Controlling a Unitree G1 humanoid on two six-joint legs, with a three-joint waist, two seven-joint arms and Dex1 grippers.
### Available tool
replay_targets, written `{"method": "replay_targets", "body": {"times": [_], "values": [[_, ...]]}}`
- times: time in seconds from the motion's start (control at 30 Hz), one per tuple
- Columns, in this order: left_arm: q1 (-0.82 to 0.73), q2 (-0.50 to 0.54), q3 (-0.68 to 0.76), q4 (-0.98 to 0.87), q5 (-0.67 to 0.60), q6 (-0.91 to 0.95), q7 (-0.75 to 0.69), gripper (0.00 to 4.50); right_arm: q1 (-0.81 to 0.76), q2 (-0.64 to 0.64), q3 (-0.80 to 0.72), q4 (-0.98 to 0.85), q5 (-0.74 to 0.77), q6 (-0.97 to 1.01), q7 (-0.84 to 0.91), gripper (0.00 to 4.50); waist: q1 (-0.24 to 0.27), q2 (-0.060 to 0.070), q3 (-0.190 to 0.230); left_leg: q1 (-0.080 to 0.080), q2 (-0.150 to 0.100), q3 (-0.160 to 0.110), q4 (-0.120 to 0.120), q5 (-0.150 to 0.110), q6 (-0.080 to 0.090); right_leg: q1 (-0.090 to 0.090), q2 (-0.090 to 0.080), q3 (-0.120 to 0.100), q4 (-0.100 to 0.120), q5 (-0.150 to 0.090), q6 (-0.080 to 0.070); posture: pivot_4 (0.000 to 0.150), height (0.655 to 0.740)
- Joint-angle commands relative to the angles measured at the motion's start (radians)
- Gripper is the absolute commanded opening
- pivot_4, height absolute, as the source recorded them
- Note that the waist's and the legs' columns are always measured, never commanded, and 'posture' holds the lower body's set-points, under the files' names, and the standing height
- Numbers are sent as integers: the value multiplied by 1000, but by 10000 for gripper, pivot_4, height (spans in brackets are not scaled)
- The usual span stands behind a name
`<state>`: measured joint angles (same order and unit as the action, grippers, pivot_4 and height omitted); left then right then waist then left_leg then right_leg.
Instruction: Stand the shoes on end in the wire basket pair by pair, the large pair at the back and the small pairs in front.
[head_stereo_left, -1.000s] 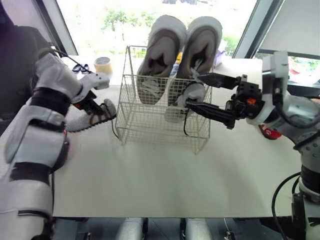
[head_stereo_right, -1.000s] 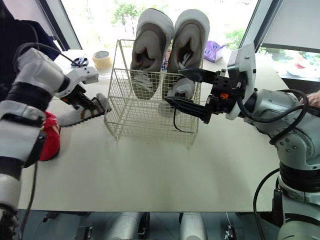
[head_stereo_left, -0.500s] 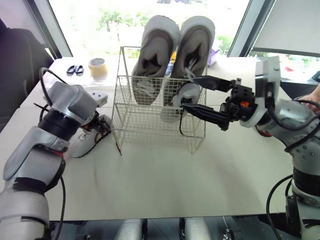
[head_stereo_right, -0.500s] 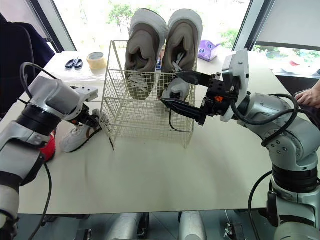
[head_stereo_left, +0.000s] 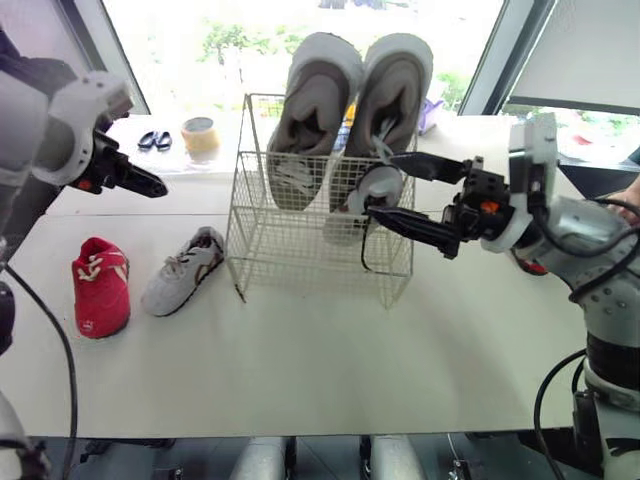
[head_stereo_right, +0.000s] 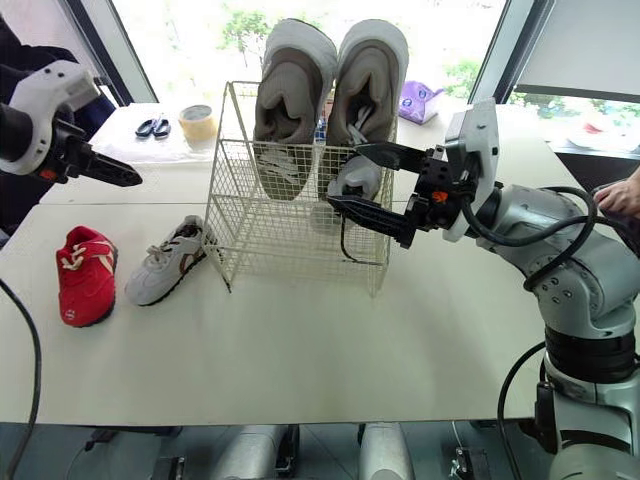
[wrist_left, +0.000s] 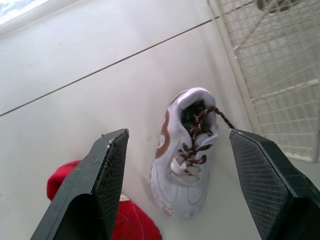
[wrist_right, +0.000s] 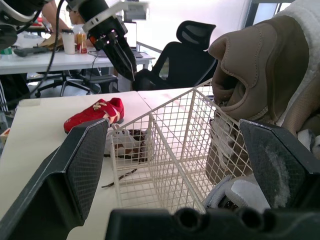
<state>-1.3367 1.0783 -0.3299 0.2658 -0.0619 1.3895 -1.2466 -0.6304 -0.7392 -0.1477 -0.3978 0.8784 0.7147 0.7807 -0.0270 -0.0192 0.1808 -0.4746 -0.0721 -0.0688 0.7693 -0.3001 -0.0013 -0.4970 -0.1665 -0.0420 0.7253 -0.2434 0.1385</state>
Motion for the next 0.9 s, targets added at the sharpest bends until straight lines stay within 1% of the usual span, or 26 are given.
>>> {"method": "replay_targets", "body": {"times": [0.03,0.1,0.13,0.17,0.2,0.27,0.37,0.43,0.5,0.67,0.77,0.9], "values": [[93,-55,339,99,-50,-405,222,32746,-37,-14,-35,-33,79,35,19,45000,9,0,0,-1,0,0,0,0,-1,-1,0,0,1,0,0,1500,6563],[187,-91,444,110,-71,-508,296,32746,-32,-35,-62,-67,164,95,9,45000,9,0,0,-2,0,0,1,1,-1,-2,-1,1,1,1,-1,1500,6563],[248,-114,497,106,-71,-581,355,32746,-30,-49,-78,-85,215,132,-11,45000,11,0,0,-3,0,0,1,1,-1,-3,-1,1,1,1,-1,1500,6563],[307,-124,525,138,-86,-575,364,32746,-28,-81,-93,-104,293,187,-33,45000,12,0,0,-3,0,1,1,1,-1,-3,-2,1,1,1,-1,1500,6563],[373,-131,562,151,-134,-553,315,32746,-28,-112,-108,-122,384,233,-53,45000,12,0,0,-3,-1,1,1,1,-1,-3,-2,2,1,1,-1,1500,6563],[452,-132,611,155,-222,-516,224,32746,-29,-155,-122,-141,510,280,-89,45000,11,-1,0,-4,-1,2,2,1,-1,-4,-2,2,0,1,-1,1500,6563],[510,-119,636,155,-284,-495,182,32746,-28,-209,-130,-160,612,306,-127,45000,15,-10,0,-5,0,0,2,0,-1,-4,-2,1,0,1,-1,1500,6563],[552,-92,581,166,-282,-510,121,32746,-24,-255,-143,-161,689,322,-136,45000,18,-10,0,-5,0,-3,2,0,-1,-1,-2,-1,-3,1,-2,1500,6563],[551,-74,514,214,-263,-528,67,32746,-24,-286,-142,-159,746,328,-140,45000,19,-9,0,-4,0,-3,2,0,-1,0,-2,-2,-4,0,-4,1500,6563],[480,-55,371,323,-217,-587,-79,32746,3,-310,-112,-193,753,319,-147,45000,18,-9,-1,-3,0,-3,1,0,-1,1,-2,-2,-5,0,-3,1500,6563],[420,-72,301,429,-169,-662,-134,32746,19,-307,-96,-223,785,305,-175,45000,16,-9,-1,-4,0,-3,1,0,-1,0,-2,-2,-5,1,-3,1500,6563],[340,-129,252,582,-109,-769,-147,32746,30,-302,-81,-241,778,288,-208,45000,16,-9,-1,-4,0,-3,1,0,-1,0,-3,-2,-5,1,-3,1500,6563]]}}
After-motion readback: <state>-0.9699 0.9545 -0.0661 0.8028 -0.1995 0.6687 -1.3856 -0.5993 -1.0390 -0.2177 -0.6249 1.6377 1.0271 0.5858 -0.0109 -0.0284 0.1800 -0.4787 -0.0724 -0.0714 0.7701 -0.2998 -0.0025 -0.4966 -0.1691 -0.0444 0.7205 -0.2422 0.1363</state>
